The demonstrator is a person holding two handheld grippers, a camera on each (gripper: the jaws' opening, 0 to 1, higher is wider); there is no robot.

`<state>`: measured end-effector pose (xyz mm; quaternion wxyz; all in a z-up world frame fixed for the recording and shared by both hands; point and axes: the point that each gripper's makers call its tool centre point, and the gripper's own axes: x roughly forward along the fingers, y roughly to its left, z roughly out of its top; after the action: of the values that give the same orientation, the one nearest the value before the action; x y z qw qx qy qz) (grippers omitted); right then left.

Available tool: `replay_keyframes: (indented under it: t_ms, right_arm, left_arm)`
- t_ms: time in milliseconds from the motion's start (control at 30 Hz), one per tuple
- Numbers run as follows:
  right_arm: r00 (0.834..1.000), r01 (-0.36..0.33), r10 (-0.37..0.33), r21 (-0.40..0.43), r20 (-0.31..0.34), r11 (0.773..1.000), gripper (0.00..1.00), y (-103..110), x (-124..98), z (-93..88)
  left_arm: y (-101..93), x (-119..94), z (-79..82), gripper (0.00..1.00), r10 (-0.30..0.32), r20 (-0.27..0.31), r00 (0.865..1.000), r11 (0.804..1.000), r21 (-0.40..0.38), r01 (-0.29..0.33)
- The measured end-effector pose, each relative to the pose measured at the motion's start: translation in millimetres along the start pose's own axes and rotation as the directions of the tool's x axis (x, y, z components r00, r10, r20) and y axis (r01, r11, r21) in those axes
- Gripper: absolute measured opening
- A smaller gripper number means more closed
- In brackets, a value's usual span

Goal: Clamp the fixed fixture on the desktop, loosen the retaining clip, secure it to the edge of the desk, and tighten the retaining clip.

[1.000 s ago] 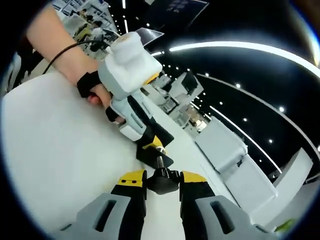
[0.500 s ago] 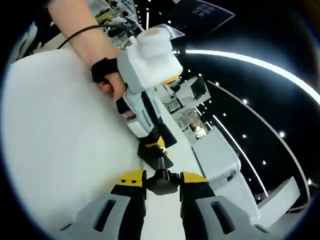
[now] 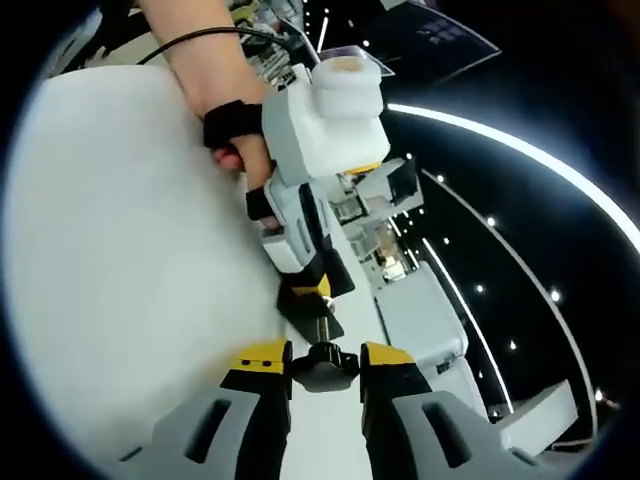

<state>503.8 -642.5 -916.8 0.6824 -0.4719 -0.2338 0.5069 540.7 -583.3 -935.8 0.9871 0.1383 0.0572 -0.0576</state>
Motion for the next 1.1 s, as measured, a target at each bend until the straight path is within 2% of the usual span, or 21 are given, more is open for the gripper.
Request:
replay_keyframes:
  t_ms: [267,333,367,400,467,533,600,633,667,767,800,833,1000,1067,1100]
  right_arm:
    - [0.999,-0.038,0.035,0.096,0.04,0.995,0.31,2,-10,4.7]
    - [0.996,-0.053,0.037,0.207,0.079,0.977,0.34,0,-11,10.6]
    - [0.994,-0.057,0.027,0.284,0.109,0.957,0.34,-4,-12,14.7]
    - [0.989,-0.065,0.006,0.399,0.148,0.915,0.34,-10,-14,20.9]
    - [0.97,-0.12,-0.037,0.598,0.242,0.792,0.35,-23,-19,32.1]
    - [0.965,-0.111,-0.098,0.721,0.241,0.684,0.36,-41,-21,24.3]
    - [0.963,-0.106,-0.15,0.828,0.223,0.55,0.35,-52,-23,13.4]
    - [0.966,-0.098,-0.156,0.852,0.205,0.514,0.35,-54,-22,7.2]
    - [0.974,-0.081,-0.15,0.881,0.169,0.467,0.35,-53,-19,-4.9]
    - [0.986,-0.072,-0.116,0.929,0.122,0.364,0.3,-44,-14,-21.3]
    - [0.989,-0.075,-0.097,0.939,0.113,0.336,0.28,-39,-11,-24.0]
    - [0.99,-0.078,-0.083,0.944,0.11,0.321,0.28,-35,-10,-25.4]
    - [0.992,-0.092,-0.05,0.952,0.112,0.292,0.25,-24,-1,-24.0]
    - [0.993,-0.1,-0.035,0.952,0.115,0.289,0.22,-19,2,-22.4]
    - [0.993,-0.098,-0.027,0.944,0.112,0.317,0.21,-17,3,-22.7]
  left_arm:
    - [0.2,0,0.4,0.09,-0.002,0.0,1.0,1.0,0.0,0.002]
    - [0.1,0,0.4,0.09,-0.001,0.001,1.0,1.0,0.0,0.001]
    - [0.2,0,0.4,0.09,-0.001,0.001,1.0,1.0,0.0,0.001]
    - [0.2,0,0.4,0.09,-0.001,0.001,1.0,1.0,0.0,0.001]
    - [0.3,0,0.5,0.09,-0.002,0.001,1.0,1.0,0.0,0.002]
    - [0.3,0,0.5,0.09,-0.003,0.001,1.0,1.0,0.0,0.003]
    - [0.5,0,0.4,0.09,-0.003,0.001,1.0,1.0,-0.001,0.003]
    - [0.5,0,0.4,0.09,-0.003,0.001,1.0,1.0,-0.001,0.003]
    - [0.5,0,0.4,0.09,-0.003,0.001,1.0,1.0,-0.001,0.003]
    - [0.3,0,0.3,0.09,-0.003,0.001,1.0,1.0,-0.001,0.003]
    - [0.4,0,0.3,0.09,-0.003,0.0,1.0,1.0,-0.001,0.003]
    - [0.5,0,0.3,0.09,-0.002,0.0,1.0,1.0,-0.001,0.002]
    - [0.7,0,0.3,0.09,-0.002,0.0,1.0,1.0,-0.001,0.002]
    - [0.8,0,0.3,0.09,-0.002,0.0,1.0,1.0,-0.002,0.002]
    - [0.9,0,0.1,0.09,-0.001,-0.001,1.0,1.0,-0.002,0.001]
